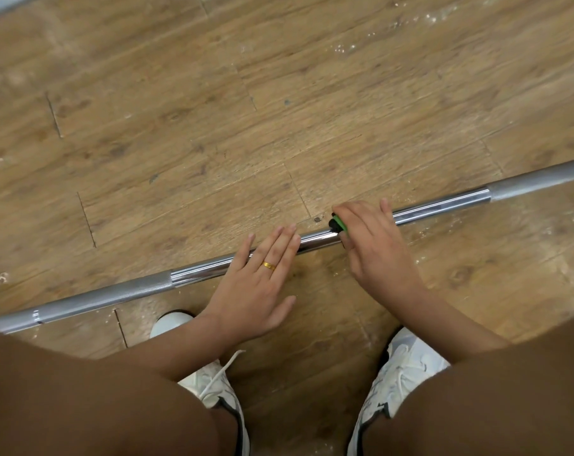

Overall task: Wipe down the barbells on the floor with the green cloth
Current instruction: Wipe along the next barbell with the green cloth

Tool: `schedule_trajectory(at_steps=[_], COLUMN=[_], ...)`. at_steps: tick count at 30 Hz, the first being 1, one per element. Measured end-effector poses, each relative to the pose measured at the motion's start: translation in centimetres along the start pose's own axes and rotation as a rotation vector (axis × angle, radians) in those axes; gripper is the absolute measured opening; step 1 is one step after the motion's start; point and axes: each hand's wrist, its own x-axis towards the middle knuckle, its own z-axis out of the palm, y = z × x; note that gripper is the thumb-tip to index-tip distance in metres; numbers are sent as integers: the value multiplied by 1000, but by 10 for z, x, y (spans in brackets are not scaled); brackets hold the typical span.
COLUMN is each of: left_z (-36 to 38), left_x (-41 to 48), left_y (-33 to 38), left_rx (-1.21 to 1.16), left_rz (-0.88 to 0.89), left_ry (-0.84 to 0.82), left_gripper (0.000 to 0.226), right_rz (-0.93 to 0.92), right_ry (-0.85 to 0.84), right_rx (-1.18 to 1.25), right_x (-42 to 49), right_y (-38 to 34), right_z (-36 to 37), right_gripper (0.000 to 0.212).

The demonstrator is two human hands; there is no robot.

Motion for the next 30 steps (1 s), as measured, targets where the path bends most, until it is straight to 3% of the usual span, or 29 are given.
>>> schedule_trajectory(at_steps=[2,7,11,18,23,27,30], left_z=[2,5,4,2,-2,-7,-11], left_x=[5,13,20,31,43,53,60], left_y=[-3,-10,-15,-27,-40,-49,-54], left_rx=[41,79,126,159,139,114,96], left_rz=[-10,-24,-38,-51,-58,-93,-124], left_ry=[25,54,49,70,51,33,9], left_gripper=[100,102,100,103,99,95,94], right_rz=[77,-46,61,-134,2,-160,-36], right_ry=[27,-49,38,-30,2,-47,-38], right_rx=[45,-6,-18,-105,-69,-122,-111], right_x=[3,17,22,48,59,65,85], right_y=[-11,-19,-13,-10,-1,-12,3], right_z=[3,9,6,6,3,10,6], right_gripper=[42,41,39,38,39,48,47])
